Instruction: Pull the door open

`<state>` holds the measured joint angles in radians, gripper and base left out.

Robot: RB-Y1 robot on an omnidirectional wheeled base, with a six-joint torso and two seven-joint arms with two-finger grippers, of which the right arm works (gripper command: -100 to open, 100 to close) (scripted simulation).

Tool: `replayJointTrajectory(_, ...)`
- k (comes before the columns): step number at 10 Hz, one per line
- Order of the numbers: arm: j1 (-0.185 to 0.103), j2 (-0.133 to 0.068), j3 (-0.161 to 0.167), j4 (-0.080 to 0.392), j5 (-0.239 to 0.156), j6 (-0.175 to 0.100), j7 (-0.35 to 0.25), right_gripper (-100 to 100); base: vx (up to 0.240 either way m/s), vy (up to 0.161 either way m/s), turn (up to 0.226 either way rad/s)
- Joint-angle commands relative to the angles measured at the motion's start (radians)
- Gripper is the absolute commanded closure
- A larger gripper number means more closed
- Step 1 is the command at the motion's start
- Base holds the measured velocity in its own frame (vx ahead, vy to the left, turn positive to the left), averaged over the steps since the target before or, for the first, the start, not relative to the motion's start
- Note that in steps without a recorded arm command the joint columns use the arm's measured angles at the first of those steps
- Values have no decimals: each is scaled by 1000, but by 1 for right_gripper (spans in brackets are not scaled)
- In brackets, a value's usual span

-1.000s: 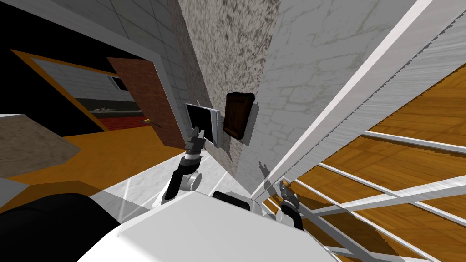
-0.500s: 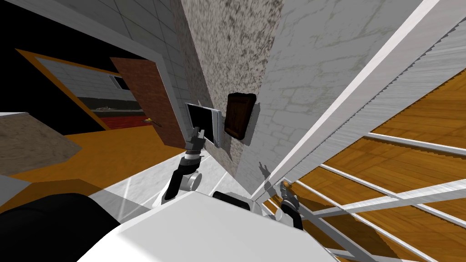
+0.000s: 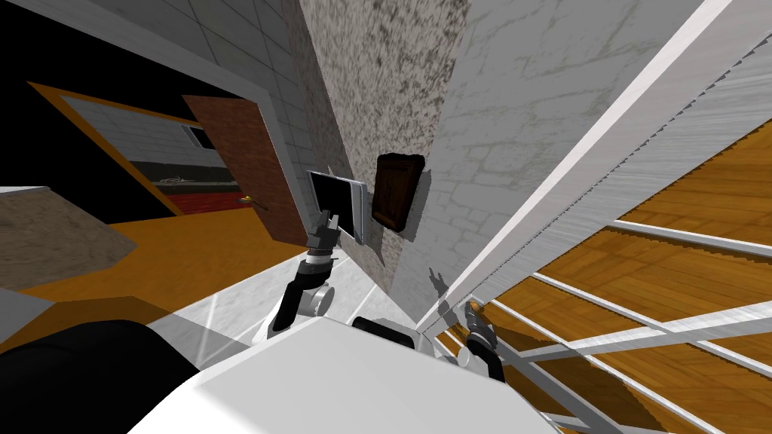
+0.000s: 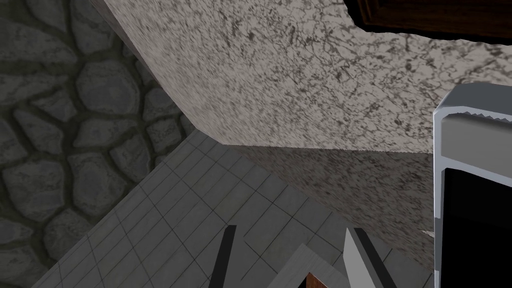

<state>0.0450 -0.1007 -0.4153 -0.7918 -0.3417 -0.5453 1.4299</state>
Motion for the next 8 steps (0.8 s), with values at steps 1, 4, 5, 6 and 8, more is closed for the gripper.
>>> replayJointTrajectory(1,0,-2,4,1,-2,-3,-30,100,-7,29,66)
replayJointTrajectory(4,-1,-5,11,4,-7,-9,-90,100,-15,6,30)
replayJointTrajectory(5,-1,-6,14,5,-9,-11,-112,100,-17,2,11)
replayJointTrajectory(6,-2,-7,17,6,-11,-13,-135,100,-25,-3,22)
replayJointTrajectory(8,-2,-10,23,8,-15,-18,-180,100,-12,-8,23)
